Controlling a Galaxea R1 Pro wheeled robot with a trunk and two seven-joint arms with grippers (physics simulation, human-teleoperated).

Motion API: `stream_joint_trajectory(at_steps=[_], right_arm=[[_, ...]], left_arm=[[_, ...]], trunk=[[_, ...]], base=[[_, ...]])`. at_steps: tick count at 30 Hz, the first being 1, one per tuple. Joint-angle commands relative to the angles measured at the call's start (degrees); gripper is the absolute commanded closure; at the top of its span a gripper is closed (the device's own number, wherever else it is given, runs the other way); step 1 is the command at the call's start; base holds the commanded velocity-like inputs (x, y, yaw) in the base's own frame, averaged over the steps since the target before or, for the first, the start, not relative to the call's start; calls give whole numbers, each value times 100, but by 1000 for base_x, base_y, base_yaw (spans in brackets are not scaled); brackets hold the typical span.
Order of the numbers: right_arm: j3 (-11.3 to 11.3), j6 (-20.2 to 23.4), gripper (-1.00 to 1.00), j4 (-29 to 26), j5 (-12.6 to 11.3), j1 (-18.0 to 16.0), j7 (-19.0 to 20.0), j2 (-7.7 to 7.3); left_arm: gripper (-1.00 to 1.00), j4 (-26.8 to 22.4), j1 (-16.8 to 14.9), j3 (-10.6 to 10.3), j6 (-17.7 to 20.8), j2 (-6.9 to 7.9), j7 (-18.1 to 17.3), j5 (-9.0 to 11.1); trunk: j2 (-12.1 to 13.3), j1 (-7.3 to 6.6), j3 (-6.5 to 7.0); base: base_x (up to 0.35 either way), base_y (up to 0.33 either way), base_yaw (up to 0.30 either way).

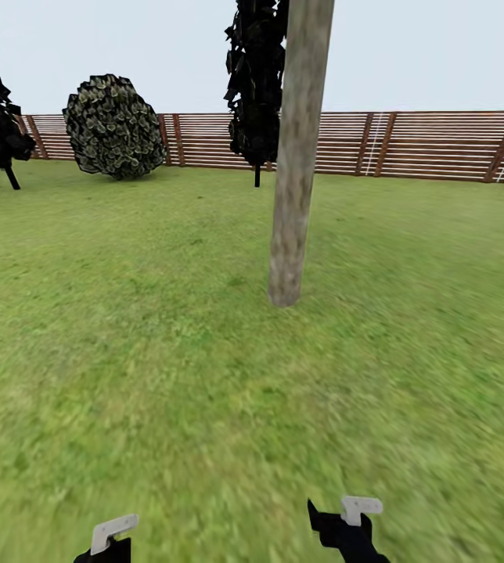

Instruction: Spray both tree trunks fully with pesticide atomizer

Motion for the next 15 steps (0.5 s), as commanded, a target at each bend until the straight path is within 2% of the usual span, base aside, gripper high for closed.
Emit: stream_joint_trajectory(at_steps=[1, 15], right_arm=[[0, 0, -100, 0, 0, 0, 2, 0], [0, 0, -100, 0, 0, -1, -1, 0]], left_arm=[[100, 0, 0, -1, 0, 0, 4, -4], [100, 0, 0, -1, 0, 0, 3, -4]], trunk=[[0, 0, 0], [0, 0, 0]], base=[[340, 0, 0], [340, 0, 0]])
